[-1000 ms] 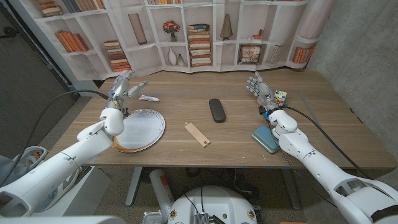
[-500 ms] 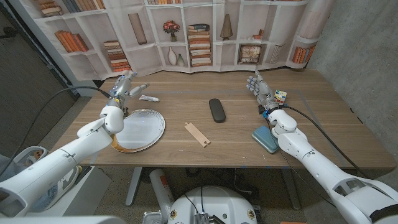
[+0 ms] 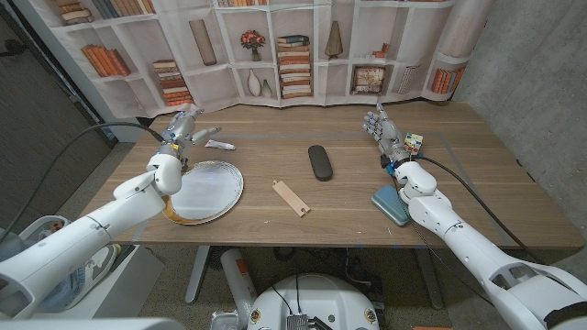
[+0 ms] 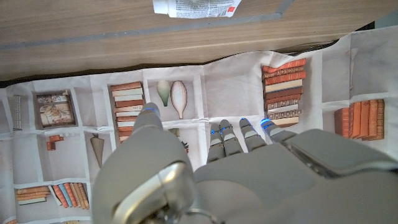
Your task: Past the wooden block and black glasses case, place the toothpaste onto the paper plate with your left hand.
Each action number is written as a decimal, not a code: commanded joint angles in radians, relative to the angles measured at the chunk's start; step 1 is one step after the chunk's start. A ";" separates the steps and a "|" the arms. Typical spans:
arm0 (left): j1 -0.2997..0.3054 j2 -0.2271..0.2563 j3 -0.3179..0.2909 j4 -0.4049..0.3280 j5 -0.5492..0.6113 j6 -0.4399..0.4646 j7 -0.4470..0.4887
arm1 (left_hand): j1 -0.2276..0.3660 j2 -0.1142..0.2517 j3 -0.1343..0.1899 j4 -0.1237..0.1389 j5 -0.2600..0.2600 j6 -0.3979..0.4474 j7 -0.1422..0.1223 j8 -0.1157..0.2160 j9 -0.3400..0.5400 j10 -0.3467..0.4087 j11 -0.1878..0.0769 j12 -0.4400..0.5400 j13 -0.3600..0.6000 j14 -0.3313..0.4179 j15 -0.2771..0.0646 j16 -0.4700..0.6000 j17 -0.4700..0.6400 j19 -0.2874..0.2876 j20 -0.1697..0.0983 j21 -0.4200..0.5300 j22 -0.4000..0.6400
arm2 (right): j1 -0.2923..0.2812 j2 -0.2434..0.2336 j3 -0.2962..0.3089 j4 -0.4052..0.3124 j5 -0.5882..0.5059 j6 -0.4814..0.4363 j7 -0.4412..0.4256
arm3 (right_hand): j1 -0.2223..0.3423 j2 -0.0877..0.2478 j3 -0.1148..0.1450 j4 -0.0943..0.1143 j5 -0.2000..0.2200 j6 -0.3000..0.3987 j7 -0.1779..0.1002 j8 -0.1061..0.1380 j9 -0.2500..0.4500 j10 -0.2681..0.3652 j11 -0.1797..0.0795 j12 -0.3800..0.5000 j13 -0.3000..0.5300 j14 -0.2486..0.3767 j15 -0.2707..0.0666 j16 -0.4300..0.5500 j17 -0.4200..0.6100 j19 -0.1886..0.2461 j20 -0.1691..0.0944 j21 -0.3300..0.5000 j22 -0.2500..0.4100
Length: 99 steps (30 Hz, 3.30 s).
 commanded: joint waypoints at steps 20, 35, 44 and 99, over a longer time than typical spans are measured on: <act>-0.179 0.012 0.181 0.002 0.206 0.165 -0.243 | 0.065 -0.056 -0.018 -0.046 0.014 -0.014 -0.027 -0.014 0.006 -0.009 -0.034 -0.010 0.005 -0.019 -0.026 -0.004 0.001 -0.002 0.016 -0.004 0.002 | 0.005 0.036 0.013 0.042 0.031 0.042 0.017 | 0.007 0.004 0.000 -0.007 -0.004 0.013 0.001 0.002 0.003 0.011 -0.003 0.003 0.003 0.013 -0.007 0.002 0.004 0.010 -0.008 -0.007 0.003; -0.245 0.002 0.247 0.016 0.301 0.237 -0.346 | 0.143 -0.073 -0.021 -0.064 0.018 0.011 -0.073 -0.008 0.007 0.020 -0.076 -0.005 0.005 -0.004 -0.036 0.002 0.000 0.014 0.022 -0.001 0.001 | 0.011 0.050 0.014 0.037 0.033 0.047 0.006 | 0.006 0.005 -0.002 -0.008 -0.005 0.014 0.001 0.001 0.003 0.013 0.000 0.002 0.003 0.015 -0.007 0.002 0.004 0.012 -0.006 -0.011 0.003; -0.274 -0.002 0.279 0.024 0.358 0.275 -0.406 | 0.200 -0.063 -0.012 -0.069 0.019 -0.017 -0.083 -0.021 0.008 0.003 -0.071 -0.015 0.005 -0.010 -0.025 -0.001 0.000 0.016 0.036 -0.002 0.001 | 0.024 0.063 0.010 0.056 0.035 0.047 0.011 | 0.006 0.005 -0.003 -0.009 -0.005 0.015 0.001 0.001 0.003 0.015 -0.001 0.003 0.003 0.016 -0.007 0.002 0.004 0.013 -0.005 -0.014 0.003; -0.422 -0.160 0.400 0.321 0.427 0.199 -0.430 | 0.396 -0.041 -0.061 -0.031 -0.008 0.292 -0.199 0.051 0.015 0.293 -0.103 0.014 0.005 0.154 -0.088 0.021 0.000 0.062 0.037 0.001 0.001 | -0.022 0.057 0.021 -0.013 0.045 0.031 -0.034 | 0.004 0.007 -0.008 -0.011 -0.005 0.015 0.003 -0.001 0.003 0.013 0.002 0.000 0.003 0.018 -0.003 0.001 0.004 0.016 -0.001 -0.029 0.004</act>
